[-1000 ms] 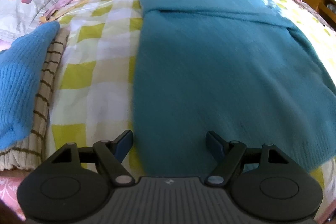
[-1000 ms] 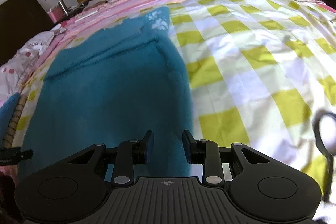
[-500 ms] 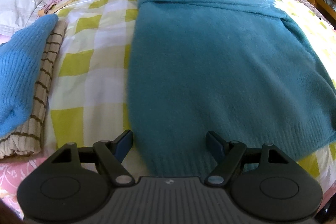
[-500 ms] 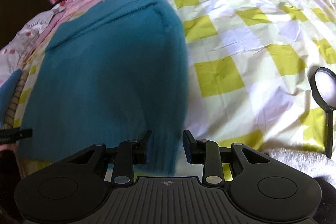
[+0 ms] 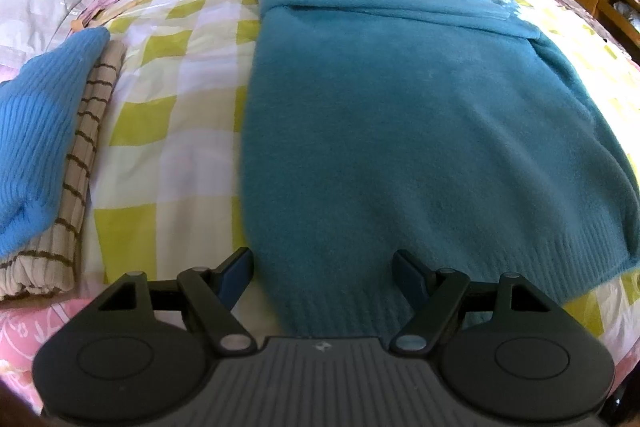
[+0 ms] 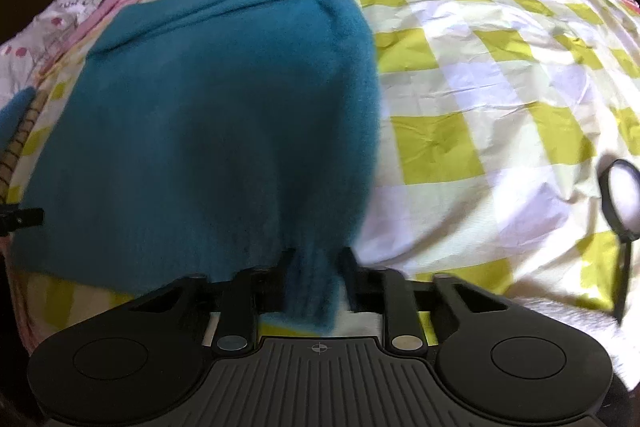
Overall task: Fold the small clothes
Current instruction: 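Grasp the sweater hem with the right gripper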
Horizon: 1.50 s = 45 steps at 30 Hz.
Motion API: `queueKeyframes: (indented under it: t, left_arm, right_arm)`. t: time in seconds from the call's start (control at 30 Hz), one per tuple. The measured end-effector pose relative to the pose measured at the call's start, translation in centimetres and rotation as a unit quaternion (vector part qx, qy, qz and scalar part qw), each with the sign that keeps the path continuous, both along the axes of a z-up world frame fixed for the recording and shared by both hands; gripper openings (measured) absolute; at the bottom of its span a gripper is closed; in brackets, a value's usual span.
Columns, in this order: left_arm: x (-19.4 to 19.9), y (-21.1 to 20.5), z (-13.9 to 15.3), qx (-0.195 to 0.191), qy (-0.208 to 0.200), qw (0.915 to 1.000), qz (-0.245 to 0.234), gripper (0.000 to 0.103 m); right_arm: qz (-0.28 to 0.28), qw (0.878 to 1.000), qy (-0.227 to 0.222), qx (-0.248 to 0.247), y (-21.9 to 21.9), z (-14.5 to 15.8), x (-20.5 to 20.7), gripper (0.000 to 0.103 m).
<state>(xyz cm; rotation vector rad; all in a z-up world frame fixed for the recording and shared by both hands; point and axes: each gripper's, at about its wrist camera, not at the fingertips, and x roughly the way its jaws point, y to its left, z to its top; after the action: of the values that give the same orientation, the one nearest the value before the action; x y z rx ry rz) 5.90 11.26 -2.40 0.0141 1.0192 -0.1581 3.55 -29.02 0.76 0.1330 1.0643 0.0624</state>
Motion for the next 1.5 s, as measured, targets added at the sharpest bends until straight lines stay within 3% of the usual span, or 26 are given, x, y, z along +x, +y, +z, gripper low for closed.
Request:
queueKeyframes:
  t: [0.23, 0.37, 0.47, 1.1, 1.17, 1.23, 1.33, 1.5]
  left_arm:
    - [-0.4, -0.6, 0.2, 0.01, 0.012, 0.9998, -0.015, 0.081]
    - [-0.2, -0.3, 0.0, -0.001, 0.035, 0.9994, -0.007, 0.081]
    - [0.0, 0.0, -0.1, -0.01, 0.044, 0.999, 0.003, 0.081]
    - [0.1, 0.2, -0.2, -0.008, 0.069, 0.9972, 0.028, 0.081]
    - [0.0, 0.3, -0.2, -0.015, 0.067, 0.9973, 0.027, 0.079]
    - [-0.2, 0.2, 0.0, -0.022, 0.062, 0.9977, 0.018, 0.068]
    - [-0.4, 0.2, 0.2, -0.034, 0.054, 0.9978, 0.013, 0.059]
    - [-0.1, 0.3, 0.1, -0.042, 0.054, 0.9975, 0.018, 0.059]
  right_arm:
    - [-0.013, 1.0, -0.013, -0.002, -1.6, 1.9, -0.5, 0.009]
    - [-0.014, 1.0, 0.004, 0.002, -1.7, 1.1, -0.3, 0.01]
    - [-0.014, 0.999, 0.006, 0.029, -1.6, 0.6, -0.2, 0.018]
    - [-0.021, 0.994, -0.007, 0.107, -2.7, -0.7, -1.0, 0.032]
    - [-0.019, 0.994, -0.008, 0.106, -2.5, -0.7, -1.0, 0.033]
    - [-0.017, 0.994, -0.009, 0.107, -2.5, -0.6, -1.1, 0.033]
    - [-0.021, 0.992, -0.008, 0.122, -2.7, -0.7, -1.2, 0.033]
    - [-0.034, 0.988, -0.013, 0.153, -3.1, -1.2, -1.2, 0.033]
